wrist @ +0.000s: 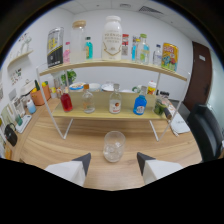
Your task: Make me a cup of Mojito.
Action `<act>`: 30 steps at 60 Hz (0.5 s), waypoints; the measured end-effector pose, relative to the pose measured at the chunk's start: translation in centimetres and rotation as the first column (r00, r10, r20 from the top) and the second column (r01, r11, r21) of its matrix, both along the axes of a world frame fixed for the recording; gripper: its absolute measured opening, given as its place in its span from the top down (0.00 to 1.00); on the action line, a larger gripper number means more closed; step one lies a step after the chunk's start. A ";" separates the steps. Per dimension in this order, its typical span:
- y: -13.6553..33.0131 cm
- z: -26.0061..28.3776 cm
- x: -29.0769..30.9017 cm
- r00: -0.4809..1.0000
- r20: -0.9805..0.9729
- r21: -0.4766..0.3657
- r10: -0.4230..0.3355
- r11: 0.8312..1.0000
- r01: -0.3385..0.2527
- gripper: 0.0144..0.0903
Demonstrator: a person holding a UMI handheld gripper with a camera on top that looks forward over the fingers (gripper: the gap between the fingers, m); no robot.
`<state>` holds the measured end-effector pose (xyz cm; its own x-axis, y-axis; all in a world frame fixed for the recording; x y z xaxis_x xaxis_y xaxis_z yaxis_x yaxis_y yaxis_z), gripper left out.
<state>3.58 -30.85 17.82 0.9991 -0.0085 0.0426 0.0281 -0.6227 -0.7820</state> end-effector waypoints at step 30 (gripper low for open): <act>-2.2 -0.5 3.4 1.000 -0.021 0.028 0.002 1.000 -0.001 0.06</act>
